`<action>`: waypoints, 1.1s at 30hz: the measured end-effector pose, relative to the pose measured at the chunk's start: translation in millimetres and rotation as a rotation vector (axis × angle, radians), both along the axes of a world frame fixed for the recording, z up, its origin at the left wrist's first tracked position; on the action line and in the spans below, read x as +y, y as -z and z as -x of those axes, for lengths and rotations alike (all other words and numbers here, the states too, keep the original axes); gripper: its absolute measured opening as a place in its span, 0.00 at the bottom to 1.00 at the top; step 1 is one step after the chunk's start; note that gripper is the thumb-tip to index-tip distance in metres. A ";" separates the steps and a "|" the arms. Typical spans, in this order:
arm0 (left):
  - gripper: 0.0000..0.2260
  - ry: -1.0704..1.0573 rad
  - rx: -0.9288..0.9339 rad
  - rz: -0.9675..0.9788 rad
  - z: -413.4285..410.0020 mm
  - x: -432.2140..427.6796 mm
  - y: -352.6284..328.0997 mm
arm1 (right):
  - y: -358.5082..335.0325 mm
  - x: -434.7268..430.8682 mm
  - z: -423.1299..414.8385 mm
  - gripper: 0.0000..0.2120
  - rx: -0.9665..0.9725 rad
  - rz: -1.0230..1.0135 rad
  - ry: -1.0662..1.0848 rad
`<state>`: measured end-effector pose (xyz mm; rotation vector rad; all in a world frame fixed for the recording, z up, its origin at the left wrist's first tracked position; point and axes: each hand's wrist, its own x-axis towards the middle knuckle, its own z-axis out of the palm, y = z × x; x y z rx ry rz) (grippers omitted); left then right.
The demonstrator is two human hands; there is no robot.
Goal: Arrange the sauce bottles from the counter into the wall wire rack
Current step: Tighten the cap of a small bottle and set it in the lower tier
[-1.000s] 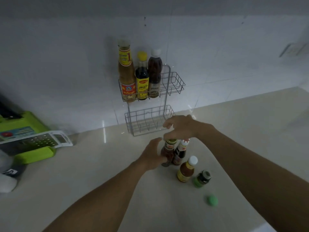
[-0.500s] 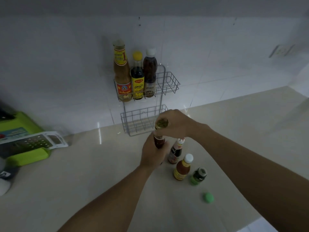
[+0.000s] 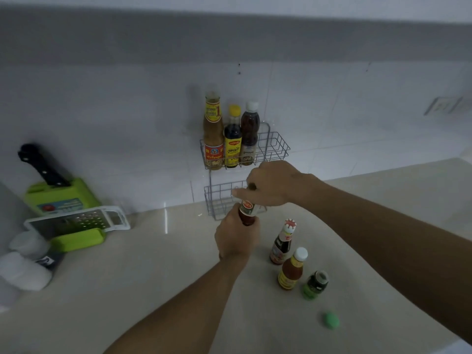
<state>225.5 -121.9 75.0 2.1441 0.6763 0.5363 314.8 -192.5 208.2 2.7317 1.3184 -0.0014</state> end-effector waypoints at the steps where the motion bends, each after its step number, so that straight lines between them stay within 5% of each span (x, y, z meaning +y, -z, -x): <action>1: 0.05 -0.008 -0.016 0.006 1.1 0.6 -0.6 | -1.0 -1.4 0.5 0.26 -0.001 -0.050 -0.083; 4: 0.05 0.007 -0.027 -0.002 4.2 2.0 -4.0 | 13.0 -5.8 7.9 0.20 -0.055 -0.160 -0.107; 8: 0.06 0.037 -0.009 -0.030 10.7 0.0 -5.7 | 13.4 0.5 12.7 0.27 -0.035 -0.034 0.137; 13: 0.04 -0.009 -0.022 0.026 11.2 3.7 -14.2 | 14.4 -5.7 14.5 0.21 -0.061 -0.279 -0.088; 17: 0.05 0.071 -0.001 -0.064 16.1 6.8 -11.7 | 19.8 -2.6 19.1 0.23 0.018 -0.162 0.202; 23: 0.04 0.056 -0.054 -0.026 16.5 3.4 -10.5 | 9.8 -5.9 17.6 0.22 -0.017 -0.163 -0.045; 26: 0.06 0.055 -0.063 -0.028 14.2 1.5 -8.8 | 24.8 -1.2 21.2 0.19 -0.160 -0.240 0.001; 33: 0.06 0.056 -0.017 -0.053 19.0 3.2 8.9 | 42.9 -0.8 28.8 0.20 -0.019 -0.262 0.119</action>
